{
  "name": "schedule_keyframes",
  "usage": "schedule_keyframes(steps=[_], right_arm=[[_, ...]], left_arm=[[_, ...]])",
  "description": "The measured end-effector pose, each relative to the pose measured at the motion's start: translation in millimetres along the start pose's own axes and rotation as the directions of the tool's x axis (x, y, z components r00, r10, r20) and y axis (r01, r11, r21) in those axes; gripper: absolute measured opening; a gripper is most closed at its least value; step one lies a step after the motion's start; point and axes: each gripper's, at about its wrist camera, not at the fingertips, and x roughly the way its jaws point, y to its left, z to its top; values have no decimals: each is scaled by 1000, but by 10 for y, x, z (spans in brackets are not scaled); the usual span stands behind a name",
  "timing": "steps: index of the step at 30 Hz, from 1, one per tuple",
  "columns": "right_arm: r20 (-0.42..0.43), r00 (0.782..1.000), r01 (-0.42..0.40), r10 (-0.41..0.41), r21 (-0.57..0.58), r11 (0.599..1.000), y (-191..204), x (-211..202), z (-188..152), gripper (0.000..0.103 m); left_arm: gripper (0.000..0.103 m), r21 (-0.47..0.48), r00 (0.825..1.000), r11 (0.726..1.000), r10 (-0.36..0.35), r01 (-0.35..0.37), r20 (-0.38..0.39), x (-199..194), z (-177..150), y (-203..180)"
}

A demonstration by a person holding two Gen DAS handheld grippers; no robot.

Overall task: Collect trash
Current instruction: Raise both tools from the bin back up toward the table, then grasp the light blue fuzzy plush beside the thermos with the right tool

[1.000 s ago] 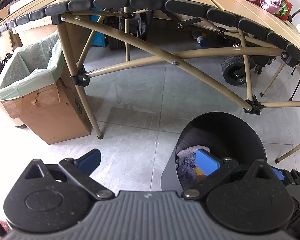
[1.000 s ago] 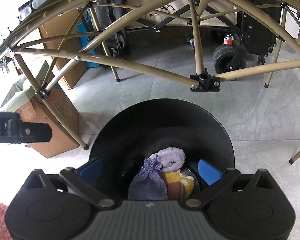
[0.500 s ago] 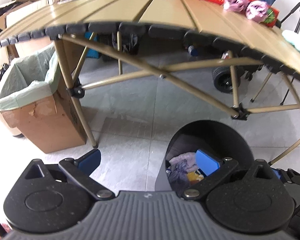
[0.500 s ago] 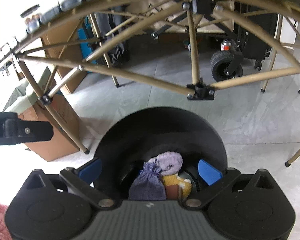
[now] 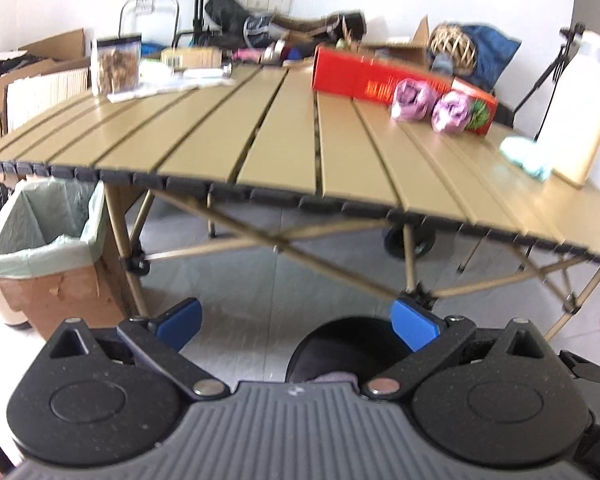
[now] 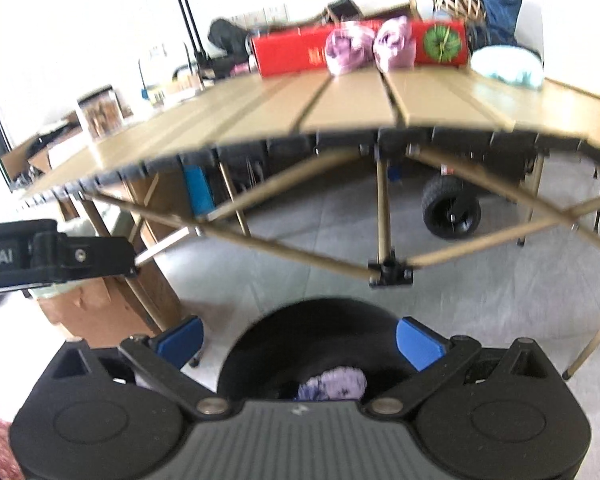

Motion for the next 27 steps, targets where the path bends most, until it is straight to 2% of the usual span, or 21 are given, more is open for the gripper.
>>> schedule_keyframes(steps=[5, 12, 19, 27], right_arm=[[102, 994, -32, 35, -27, 999, -16, -285, 137, 103], [237, 970, -40, 52, -55, 998, -70, -616, 337, 103], [344, 939, 17, 1, -48, 999, -207, -835, 621, 103], [426, 897, 137, -121, -7, 991, -410, -941, 978, 103]], left_arm=[[103, -30, 996, 999, -23, 26, 83, -186, 100, 4], [103, -31, 978, 998, -40, 48, 206, -454, 270, -59], [103, 4, 960, 999, -41, 41, 276, -577, 512, -178], [103, 30, 950, 995, -96, 92, 298, -542, 815, -438]])
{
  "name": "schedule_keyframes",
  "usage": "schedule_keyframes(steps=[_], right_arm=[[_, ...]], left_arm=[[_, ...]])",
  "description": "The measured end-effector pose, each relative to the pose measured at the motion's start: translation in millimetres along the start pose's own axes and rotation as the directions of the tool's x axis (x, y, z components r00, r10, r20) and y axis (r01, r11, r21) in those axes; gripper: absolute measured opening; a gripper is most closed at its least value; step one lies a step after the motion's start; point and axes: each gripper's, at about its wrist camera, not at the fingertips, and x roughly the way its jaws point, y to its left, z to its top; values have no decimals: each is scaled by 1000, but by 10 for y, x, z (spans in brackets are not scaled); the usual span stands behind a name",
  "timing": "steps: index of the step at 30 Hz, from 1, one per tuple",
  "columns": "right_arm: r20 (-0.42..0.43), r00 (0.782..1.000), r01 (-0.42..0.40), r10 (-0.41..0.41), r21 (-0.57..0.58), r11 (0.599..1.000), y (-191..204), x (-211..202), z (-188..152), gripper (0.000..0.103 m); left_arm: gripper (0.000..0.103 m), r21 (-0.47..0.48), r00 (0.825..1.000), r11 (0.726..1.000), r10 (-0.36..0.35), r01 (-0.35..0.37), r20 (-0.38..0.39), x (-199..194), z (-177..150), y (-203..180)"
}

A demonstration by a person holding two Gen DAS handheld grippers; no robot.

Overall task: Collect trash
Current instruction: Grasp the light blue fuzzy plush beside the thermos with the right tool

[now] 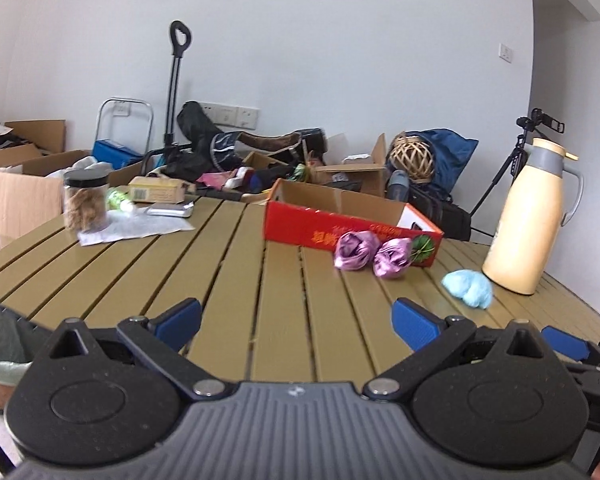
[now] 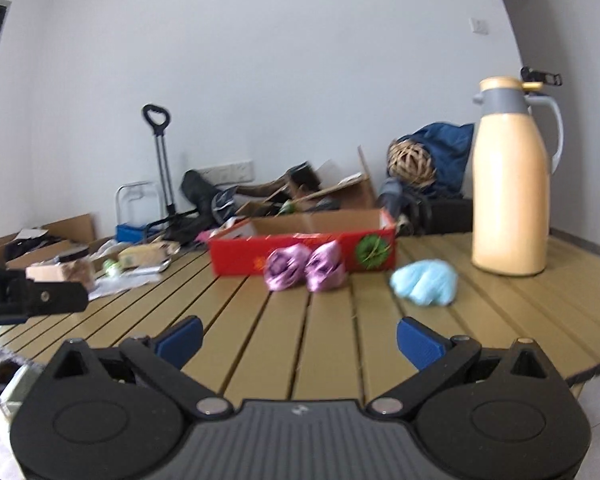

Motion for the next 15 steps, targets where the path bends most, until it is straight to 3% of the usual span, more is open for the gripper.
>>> schedule_keyframes(steps=[5, 12, 15], right_arm=[[5, 996, 93, -93, 17, 995, -272, 245, 216, 103], [-50, 988, 151, -148, 60, 987, -758, 860, 425, 103], [-84, 982, 175, -170, 52, 983, -897, 1144, 477, 103]], left_arm=[[103, 19, 1000, 1000, -18, 19, -25, 293, 192, -195], [103, 38, 998, 999, -26, 28, -60, 705, 325, -391], [103, 68, 997, 998, 4, 1, -73, 916, 384, -514]])
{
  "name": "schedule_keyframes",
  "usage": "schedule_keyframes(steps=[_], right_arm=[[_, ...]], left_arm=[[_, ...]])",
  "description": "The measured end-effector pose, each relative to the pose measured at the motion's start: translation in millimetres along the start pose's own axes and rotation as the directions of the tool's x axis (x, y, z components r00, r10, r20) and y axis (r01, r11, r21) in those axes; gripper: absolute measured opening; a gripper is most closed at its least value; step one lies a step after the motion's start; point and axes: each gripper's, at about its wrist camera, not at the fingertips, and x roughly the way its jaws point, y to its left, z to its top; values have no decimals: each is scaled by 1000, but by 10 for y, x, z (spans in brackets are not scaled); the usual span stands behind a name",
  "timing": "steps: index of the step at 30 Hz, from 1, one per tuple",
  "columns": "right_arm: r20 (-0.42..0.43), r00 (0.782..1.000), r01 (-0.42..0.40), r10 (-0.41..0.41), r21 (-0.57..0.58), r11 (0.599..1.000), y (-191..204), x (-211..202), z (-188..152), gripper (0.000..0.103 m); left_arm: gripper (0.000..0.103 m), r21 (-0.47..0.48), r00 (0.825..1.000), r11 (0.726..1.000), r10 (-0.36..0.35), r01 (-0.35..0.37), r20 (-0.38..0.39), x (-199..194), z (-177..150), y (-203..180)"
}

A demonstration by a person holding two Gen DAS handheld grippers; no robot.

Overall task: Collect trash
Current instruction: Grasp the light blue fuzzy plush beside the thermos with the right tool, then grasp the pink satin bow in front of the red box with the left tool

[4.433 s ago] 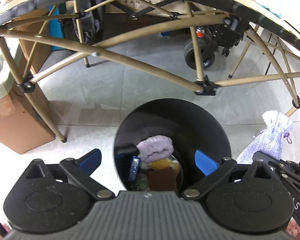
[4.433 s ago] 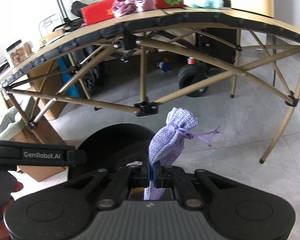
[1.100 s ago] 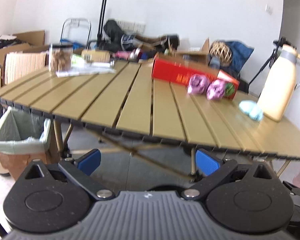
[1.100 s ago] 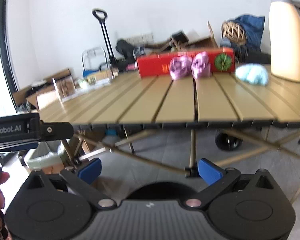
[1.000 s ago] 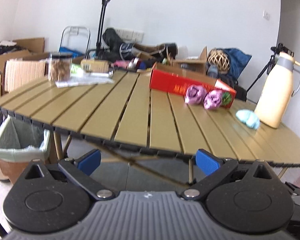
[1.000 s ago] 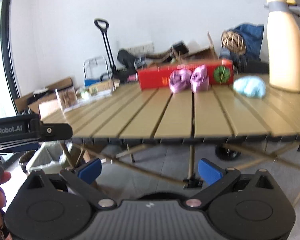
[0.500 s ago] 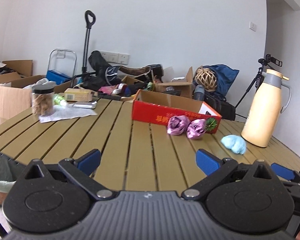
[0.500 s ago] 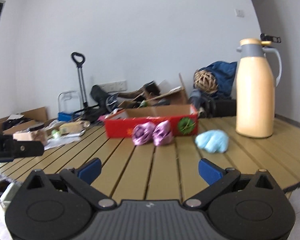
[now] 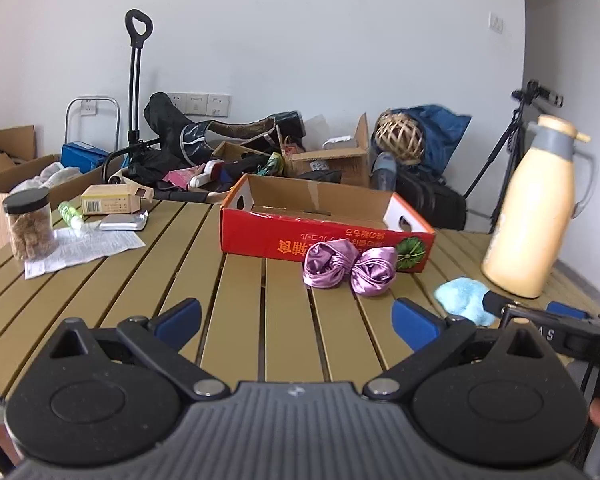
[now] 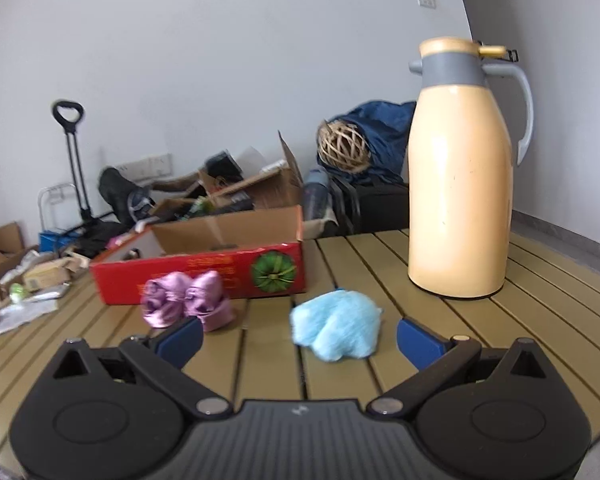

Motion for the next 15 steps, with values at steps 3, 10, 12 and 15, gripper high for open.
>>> schedule_keyframes(steps=[3, 10, 12, 15], right_arm=[[-31, 999, 12, -12, 8, 1000, -77, 282, 88, 103], [-86, 996, 23, -20, 34, 999, -200, 795, 242, 103], [-100, 995, 24, -20, 43, 999, -220, 930, 257, 103], [-126, 992, 31, -23, 63, 998, -254, 1118, 277, 103]], left_arm=[[103, 16, 999, 1000, 12, -11, -35, 234, 98, -108], [103, -1, 997, 1000, 27, -27, -79, 652, 257, -164], [103, 9, 996, 999, 36, -35, -77, 721, 281, -170], [103, 34, 995, 998, 61, -59, -79, 831, 312, -188]])
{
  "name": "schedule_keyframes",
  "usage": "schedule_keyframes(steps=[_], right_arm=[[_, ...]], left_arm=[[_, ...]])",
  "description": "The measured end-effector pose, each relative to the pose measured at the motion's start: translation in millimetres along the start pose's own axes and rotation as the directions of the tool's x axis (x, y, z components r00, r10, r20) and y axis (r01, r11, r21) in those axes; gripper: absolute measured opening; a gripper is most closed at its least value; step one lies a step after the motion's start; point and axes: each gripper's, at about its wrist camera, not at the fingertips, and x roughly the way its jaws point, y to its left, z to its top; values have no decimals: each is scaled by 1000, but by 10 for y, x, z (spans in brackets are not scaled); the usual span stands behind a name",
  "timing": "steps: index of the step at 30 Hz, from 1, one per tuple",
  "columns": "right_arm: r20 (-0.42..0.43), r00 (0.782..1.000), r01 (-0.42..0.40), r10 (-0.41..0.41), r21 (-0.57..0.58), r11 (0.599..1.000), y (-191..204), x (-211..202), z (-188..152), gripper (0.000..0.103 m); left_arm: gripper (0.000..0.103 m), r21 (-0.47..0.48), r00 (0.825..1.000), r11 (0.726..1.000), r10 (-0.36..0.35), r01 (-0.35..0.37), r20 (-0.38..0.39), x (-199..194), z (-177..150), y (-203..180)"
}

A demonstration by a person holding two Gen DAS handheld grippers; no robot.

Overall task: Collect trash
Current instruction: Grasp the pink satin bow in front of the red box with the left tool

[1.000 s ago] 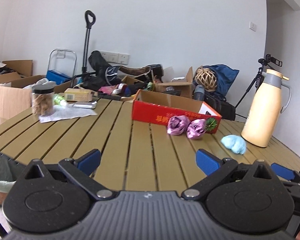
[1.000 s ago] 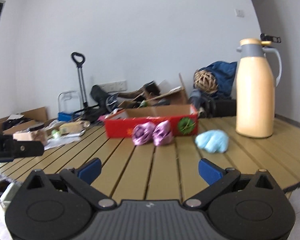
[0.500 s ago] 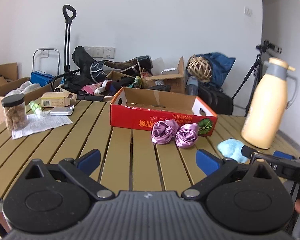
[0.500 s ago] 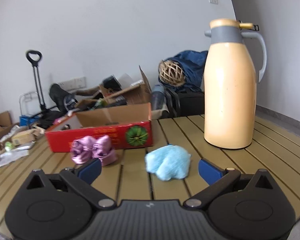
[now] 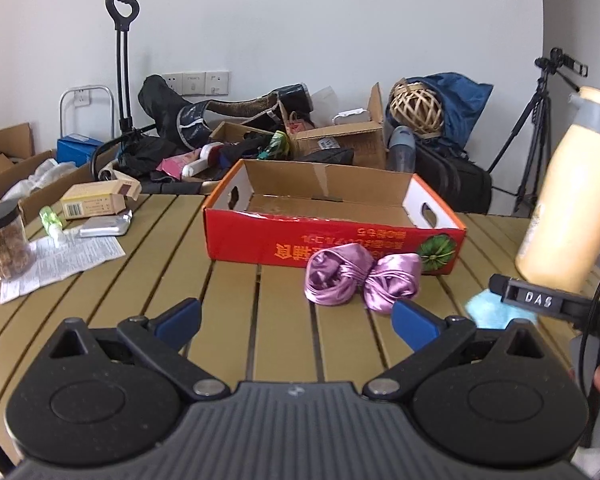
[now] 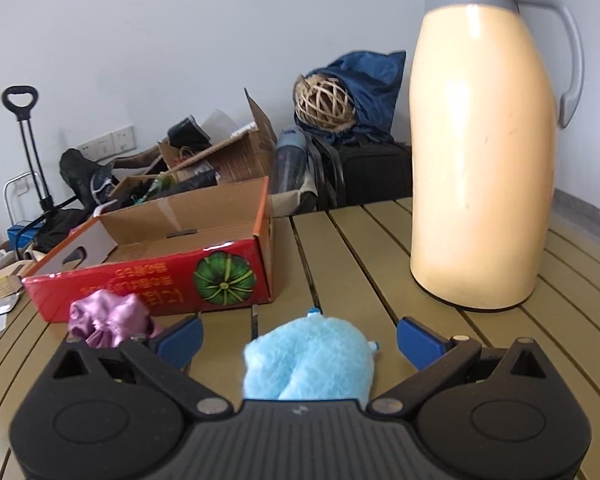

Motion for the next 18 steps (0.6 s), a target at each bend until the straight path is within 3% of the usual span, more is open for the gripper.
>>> schedule_keyframes(steps=[12, 18], right_arm=[[-156, 987, 23, -27, -23, 999, 133, 469, 31, 103], [-168, 984, 49, -59, -62, 997, 178, 551, -26, 101]], left_arm=[[103, 20, 1000, 1000, 5, -5, -12, 257, 82, -126], [103, 38, 1000, 999, -3, 4, -18, 317, 89, -253]])
